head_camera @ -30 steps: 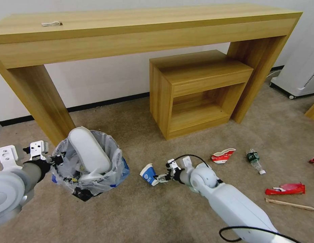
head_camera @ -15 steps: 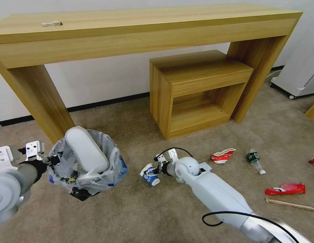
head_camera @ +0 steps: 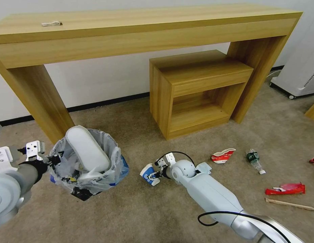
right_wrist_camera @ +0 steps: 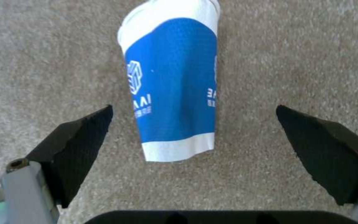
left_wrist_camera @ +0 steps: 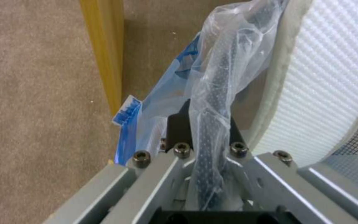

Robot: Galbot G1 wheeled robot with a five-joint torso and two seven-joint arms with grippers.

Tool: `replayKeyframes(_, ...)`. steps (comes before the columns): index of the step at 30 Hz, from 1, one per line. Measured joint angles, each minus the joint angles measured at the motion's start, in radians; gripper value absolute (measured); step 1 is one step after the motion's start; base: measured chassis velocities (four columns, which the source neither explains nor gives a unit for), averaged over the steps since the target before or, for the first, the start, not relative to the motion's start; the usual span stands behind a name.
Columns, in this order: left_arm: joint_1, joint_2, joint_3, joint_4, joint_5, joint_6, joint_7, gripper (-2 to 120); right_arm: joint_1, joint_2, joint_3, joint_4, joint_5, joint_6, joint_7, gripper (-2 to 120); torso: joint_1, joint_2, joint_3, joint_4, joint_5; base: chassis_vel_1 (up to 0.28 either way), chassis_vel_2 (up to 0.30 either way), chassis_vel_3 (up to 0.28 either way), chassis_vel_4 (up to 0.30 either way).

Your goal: Pick up the trash bin and place the garbage on the floor into it.

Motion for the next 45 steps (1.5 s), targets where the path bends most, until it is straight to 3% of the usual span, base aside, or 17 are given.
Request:
replayKeyframes(7,0.001,-0.005,0.001,-0.001,0.005,0.0,0.0,1,0.01,0.013,0.004,-0.024,-0.025,0.023,-0.037,100,0.0,0.0,0.0,0.0,0.0,0.0,0.0,0.0,0.0)
replayKeyframes(11,0.003,-0.009,0.004,-0.003,0.012,0.0,0.002,1,0.013,0.024,0.003,-0.043,-0.051,0.052,-0.07,94,0.0,0.0,0.0,0.0,0.0,0.0,0.0,0.0,0.0)
replayKeyframes(14,0.006,-0.012,0.005,-0.003,0.017,0.0,0.003,1,0.014,0.035,0.004,-0.064,-0.079,0.085,-0.104,78,0.0,0.0,0.0,0.0001,0.0,0.0,0.0,0.0,0.0)
replayKeyframes(18,0.007,-0.013,0.008,-0.003,0.018,0.0,0.004,1,0.014,0.038,0.005,-0.072,-0.088,0.09,-0.11,70,0.0,0.0,0.0,0.0001,0.0,0.0,0.0,0.0,0.0)
replayKeyframes(24,0.003,-0.015,0.018,-0.004,0.02,0.0,0.005,1,0.008,0.047,0.012,-0.101,-0.111,0.06,-0.097,43,0.0,0.0,0.0,0.0,0.0001,0.0,0.0,0.0,0.0)
replayKeyframes(32,0.001,-0.017,0.023,-0.004,0.024,0.0,0.006,1,0.0,0.046,0.028,-0.114,-0.126,0.063,-0.108,18,0.0,0.0,0.0,0.0001,0.0001,0.0,0.0,0.0,0.0)
replayKeyframes(35,-0.001,-0.017,0.023,-0.003,0.024,0.0,0.007,1,-0.005,0.045,0.032,-0.114,-0.132,0.073,-0.116,4,0.0,0.0,0.0,0.0001,0.0002,0.0,0.0,0.0,0.0)
replayKeyframes(45,0.0,-0.014,0.023,0.0,0.024,0.0,0.009,1,-0.01,0.032,0.049,-0.083,-0.124,0.117,-0.117,0,0.0,0.0,0.0,0.0,0.0001,0.0,0.0,0.0,0.0)
